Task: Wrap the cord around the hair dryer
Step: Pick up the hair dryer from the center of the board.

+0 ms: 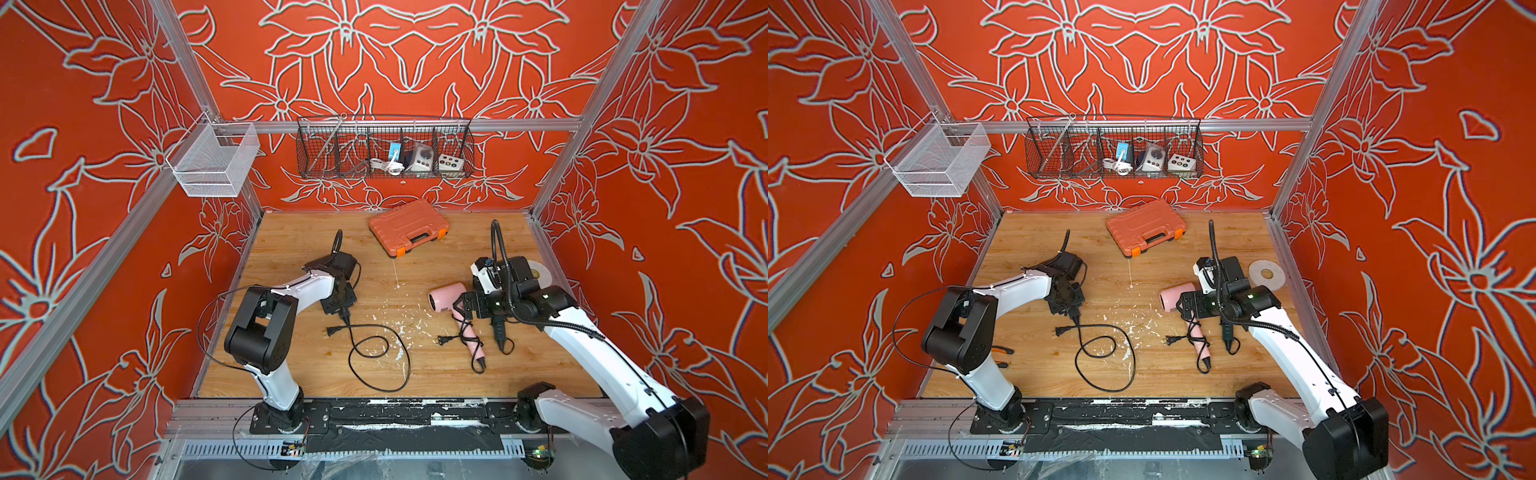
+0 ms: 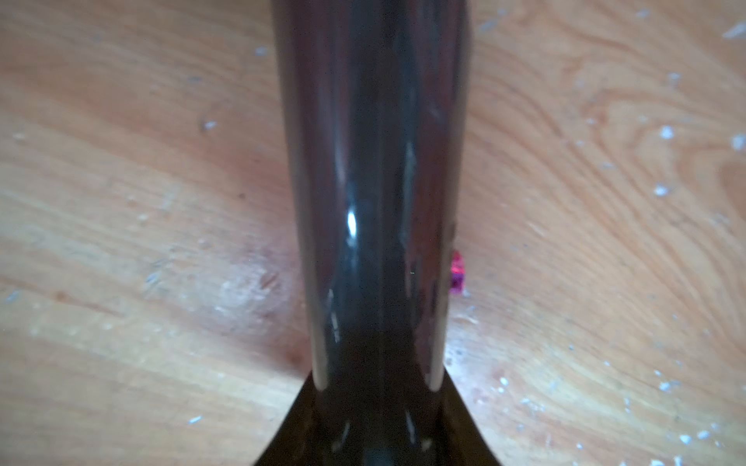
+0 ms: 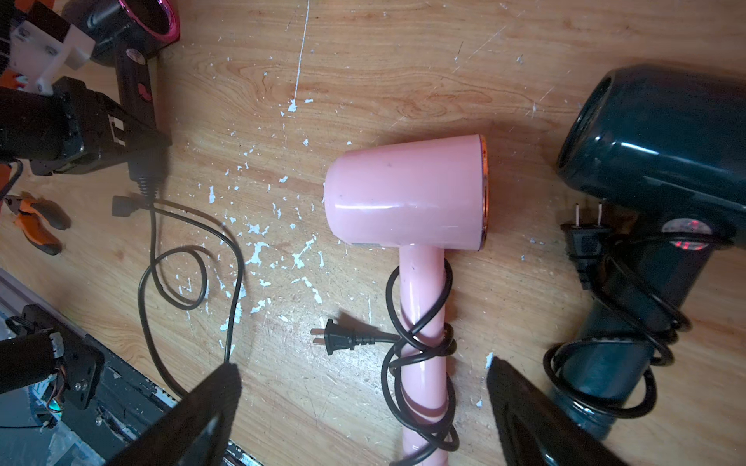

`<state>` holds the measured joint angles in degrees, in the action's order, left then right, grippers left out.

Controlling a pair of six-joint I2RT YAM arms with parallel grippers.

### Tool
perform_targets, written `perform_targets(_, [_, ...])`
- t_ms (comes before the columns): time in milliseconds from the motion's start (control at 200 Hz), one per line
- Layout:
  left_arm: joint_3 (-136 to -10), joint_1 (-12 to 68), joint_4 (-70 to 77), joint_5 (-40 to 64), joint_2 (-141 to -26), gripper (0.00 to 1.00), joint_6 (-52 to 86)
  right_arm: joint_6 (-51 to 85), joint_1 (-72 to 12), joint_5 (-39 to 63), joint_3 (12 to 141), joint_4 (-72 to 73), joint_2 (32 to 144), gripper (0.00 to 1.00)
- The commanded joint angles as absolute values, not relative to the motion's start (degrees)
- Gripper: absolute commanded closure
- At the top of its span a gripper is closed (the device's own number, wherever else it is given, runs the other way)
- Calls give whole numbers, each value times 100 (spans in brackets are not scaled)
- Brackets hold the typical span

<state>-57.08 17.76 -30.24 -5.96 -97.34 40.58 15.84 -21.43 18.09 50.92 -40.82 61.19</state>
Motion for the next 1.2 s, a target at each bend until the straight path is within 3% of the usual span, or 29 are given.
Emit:
perform_targets(0, [-5585, 1937, -2582, -838, -9159, 100, 3766, 1660, -2179, 1865, 4969, -3909, 6021, 1])
perform_targets(340, [-5304, 2247, -2020, -1310, -8098, 100, 3362, 1798, -2180, 2030, 4896, -3623, 6144, 1])
perform_targets(666, [-5301, 2292, -2128, -1195, -8015, 100, 3330, 1835, -2179, 2081, 4906, -3542, 6183, 1])
perform_targets(1196, [-6156, 2285, -3017, -361, -10116, 99, 3499, 1745, -2179, 2069, 4993, -3647, 6144, 1])
